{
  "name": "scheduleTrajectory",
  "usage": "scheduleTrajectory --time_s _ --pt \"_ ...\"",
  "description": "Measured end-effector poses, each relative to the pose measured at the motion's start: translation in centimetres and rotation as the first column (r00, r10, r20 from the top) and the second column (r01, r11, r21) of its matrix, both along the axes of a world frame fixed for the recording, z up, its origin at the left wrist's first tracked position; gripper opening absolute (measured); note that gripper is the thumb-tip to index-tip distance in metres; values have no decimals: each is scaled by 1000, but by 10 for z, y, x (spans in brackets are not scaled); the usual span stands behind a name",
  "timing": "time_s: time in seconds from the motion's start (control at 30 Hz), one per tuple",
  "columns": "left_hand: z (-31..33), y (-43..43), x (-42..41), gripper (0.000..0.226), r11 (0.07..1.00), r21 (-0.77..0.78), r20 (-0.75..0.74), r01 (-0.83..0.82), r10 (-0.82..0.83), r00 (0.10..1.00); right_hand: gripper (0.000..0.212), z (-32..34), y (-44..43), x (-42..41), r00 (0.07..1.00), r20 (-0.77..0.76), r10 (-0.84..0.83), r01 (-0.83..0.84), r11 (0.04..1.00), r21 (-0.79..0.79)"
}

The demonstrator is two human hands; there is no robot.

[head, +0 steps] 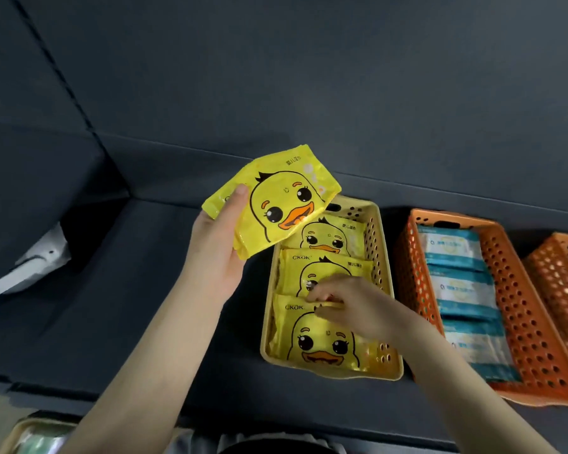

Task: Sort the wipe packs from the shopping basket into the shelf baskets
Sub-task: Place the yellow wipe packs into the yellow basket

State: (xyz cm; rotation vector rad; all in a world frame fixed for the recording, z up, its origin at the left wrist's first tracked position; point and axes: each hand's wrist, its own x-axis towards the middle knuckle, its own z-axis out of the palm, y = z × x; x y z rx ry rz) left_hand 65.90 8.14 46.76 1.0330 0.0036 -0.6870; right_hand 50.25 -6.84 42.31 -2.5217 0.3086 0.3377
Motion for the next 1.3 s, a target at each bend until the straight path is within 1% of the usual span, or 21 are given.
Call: scheduleTrajectory --time_s 0.07,0.17,0.27,0.3,0.37,0.4,0.47,0.53,0.57,0.6,0.63,0.7,0.77,0.83,0.9,0.97,1.03,1.1,1.13,1.23,1.3 --pt "-1 -7 5 38 1000 3 -5 29 -29 1000 26 -4 1 -2 1000 -8 21 -21 999 26" --pt "-2 -16 9 36 998 3 -28 60 -60 998 29 -3 0 -3 997 -75 2 4 997 71" --pt "-3 -24 13 33 997 12 -54 81 -81 995 32 -11 5 -2 991 -134 -3 -7 997 -71" --pt "-4 -26 14 32 996 12 -60 86 -85 995 32 -14 6 -3 988 -154 -10 -3 997 -83" --pt "-6 -27 15 30 996 12 -72 92 -91 993 33 -18 8 -6 987 -157 -35 31 999 -30" --pt "-7 -28 15 30 995 14 -79 95 -94 992 33 -19 9 -8 989 -138 -50 48 999 -17" --pt "-10 -27 16 30 995 21 -92 101 -98 991 33 -20 14 -13 993 -67 -99 96 994 -56" --pt "-12 -25 17 31 994 28 -88 106 -103 991 35 -21 26 -16 982 78 -171 179 977 -112" --pt "-13 -23 17 31 994 29 -84 105 -103 991 42 -21 31 -16 973 138 -183 201 971 -132" --pt "-15 -21 18 31 995 30 -82 100 -97 992 53 -22 35 -15 973 157 -171 195 969 -154" --pt "-16 -20 18 32 995 34 -84 93 -90 992 66 -24 37 -13 982 123 -147 167 970 -177" --pt "-19 -18 19 34 996 46 -96 81 -76 992 86 -29 39 -8 992 -64 -112 94 968 -231" --pt "-20 -17 17 33 996 51 -101 79 -74 992 94 -32 40 -4 972 -217 -92 30 962 -271" --pt "-21 -18 15 31 995 46 -89 85 -81 993 96 -35 41 -1 956 -280 -86 2 957 -289" --pt "-20 -19 13 31 995 38 -82 89 -85 993 95 -36 44 1 946 -310 -92 -11 949 -316" --pt "-17 -19 12 30 996 29 -82 86 -83 993 96 -33 42 2 943 -324 -80 -23 952 -304" --pt "-15 -19 13 30 996 18 -76 88 -86 993 101 -24 35 3 948 -312 -62 -12 973 -230" --pt "-13 -18 14 29 996 10 -74 87 -86 994 107 -16 26 3 960 -259 -103 66 987 -148" --pt "-13 -16 15 29 997 12 -76 78 -77 994 110 -15 23 3 960 -246 -135 103 985 -138" --pt "-13 -14 16 26 998 18 -79 68 -67 995 115 -25 27 -1 943 -284 -175 119 972 -202" --pt "-14 -12 16 20 998 20 -79 67 -65 995 114 -31 28 -3 940 -298 -167 108 973 -203"
